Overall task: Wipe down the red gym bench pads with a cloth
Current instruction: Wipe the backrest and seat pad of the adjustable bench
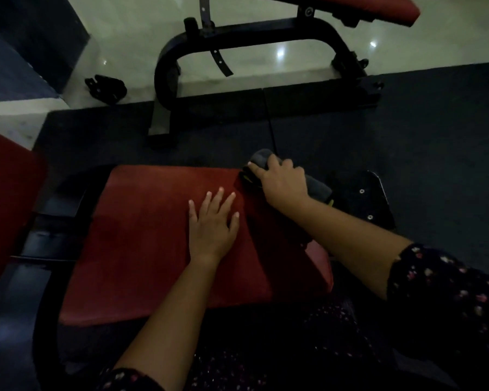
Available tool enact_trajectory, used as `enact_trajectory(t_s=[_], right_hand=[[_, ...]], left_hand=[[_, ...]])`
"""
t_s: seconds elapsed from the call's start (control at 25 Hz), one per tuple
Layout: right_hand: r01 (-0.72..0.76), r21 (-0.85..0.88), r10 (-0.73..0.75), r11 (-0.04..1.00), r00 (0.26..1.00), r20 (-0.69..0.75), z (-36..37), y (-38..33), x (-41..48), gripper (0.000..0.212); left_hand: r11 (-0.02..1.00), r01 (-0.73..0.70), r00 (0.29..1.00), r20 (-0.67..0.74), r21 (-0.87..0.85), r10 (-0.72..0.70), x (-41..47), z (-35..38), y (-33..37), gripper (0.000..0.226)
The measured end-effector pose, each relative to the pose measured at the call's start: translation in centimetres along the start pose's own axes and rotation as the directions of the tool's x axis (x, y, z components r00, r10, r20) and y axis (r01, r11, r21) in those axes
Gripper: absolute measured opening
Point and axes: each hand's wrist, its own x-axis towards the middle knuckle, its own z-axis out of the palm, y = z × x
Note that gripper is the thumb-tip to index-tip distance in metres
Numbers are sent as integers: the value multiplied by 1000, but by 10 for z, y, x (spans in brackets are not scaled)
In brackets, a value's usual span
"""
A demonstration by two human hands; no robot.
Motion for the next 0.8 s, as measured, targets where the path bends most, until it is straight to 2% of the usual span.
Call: enact_trajectory(t_s=[0.08, 0.16, 0.28, 0.36, 0.44, 0.64, 0.8], right_hand=[[67, 17, -67, 998, 998, -14, 1, 12, -3, 60], [117, 80, -121, 990, 992, 46, -5, 30, 11, 66], [34, 113, -46, 993, 993, 106, -9, 38, 21, 68], [-40, 93, 31, 995, 995, 93, -7, 30, 10, 67], [-39, 93, 34, 995, 998, 55, -5, 23, -13, 67], [183, 62, -183, 981, 983, -10, 7, 27, -88, 67], [402, -23, -397, 915, 890, -223, 38, 21, -147, 52]], left_hand=[[1000, -7, 1000, 27, -3, 7, 0, 3, -4, 55], [1000, 3, 1000, 22, -7, -3, 3, 3, -4, 52], [1000, 8, 1000, 18, -5, -8, 0, 3, -2, 58], [1000, 7, 1000, 24, -12, -7, -1, 1, -2, 58], [1000, 16, 999, 39, -25, -16, 1, 1, -2, 50], [998, 32, 999, 10, -47, -31, 2, 1, -2, 45], [998, 17, 1000, -20, -54, -18, 2, 3, -3, 52]])
